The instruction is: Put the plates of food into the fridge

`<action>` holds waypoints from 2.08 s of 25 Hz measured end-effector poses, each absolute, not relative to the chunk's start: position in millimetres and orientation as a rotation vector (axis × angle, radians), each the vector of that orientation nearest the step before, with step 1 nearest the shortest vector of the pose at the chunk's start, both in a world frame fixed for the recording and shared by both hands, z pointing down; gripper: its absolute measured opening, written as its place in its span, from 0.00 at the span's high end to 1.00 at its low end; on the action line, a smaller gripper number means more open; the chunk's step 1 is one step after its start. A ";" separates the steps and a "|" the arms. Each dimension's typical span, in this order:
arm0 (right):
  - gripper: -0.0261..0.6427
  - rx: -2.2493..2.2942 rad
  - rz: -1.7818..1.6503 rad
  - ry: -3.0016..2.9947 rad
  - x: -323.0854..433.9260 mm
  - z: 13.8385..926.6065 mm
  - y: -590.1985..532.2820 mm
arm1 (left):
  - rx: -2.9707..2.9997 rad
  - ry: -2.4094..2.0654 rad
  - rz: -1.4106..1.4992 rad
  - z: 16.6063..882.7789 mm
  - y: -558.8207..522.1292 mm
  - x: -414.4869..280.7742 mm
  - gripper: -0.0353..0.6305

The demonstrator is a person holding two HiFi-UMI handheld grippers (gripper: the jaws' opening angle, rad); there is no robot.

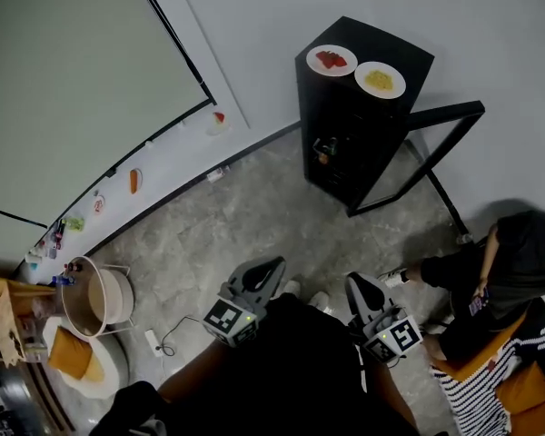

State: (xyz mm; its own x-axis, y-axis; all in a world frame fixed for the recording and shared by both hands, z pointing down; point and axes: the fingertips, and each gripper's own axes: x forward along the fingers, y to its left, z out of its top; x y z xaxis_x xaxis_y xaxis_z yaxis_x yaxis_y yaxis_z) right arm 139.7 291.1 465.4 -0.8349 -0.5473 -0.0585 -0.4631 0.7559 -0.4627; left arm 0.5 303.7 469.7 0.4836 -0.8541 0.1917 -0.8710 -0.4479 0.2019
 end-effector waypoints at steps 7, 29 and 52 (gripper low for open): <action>0.91 -0.785 -0.663 2.727 157.9 467.5 293.1 | 2.458 -1.507 0.122 469.3 305.9 3.1 0.91; 0.91 -0.873 -0.758 2.709 149.8 489.8 233.9 | 2.496 -1.417 0.077 480.3 232.9 -1.3 0.91; 0.91 -1.112 -0.826 2.533 76.9 475.1 22.1 | 2.544 -1.244 0.029 476.8 20.5 -86.4 0.91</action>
State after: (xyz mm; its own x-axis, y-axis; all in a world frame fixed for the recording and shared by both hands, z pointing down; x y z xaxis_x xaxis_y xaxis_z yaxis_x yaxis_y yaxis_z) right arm 76.9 22.1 475.1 -0.6760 -0.7369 -0.0035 -0.5931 0.5469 -0.5909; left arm -86.4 20.5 476.8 0.6231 -0.7673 0.1517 -0.7735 -0.5756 0.2654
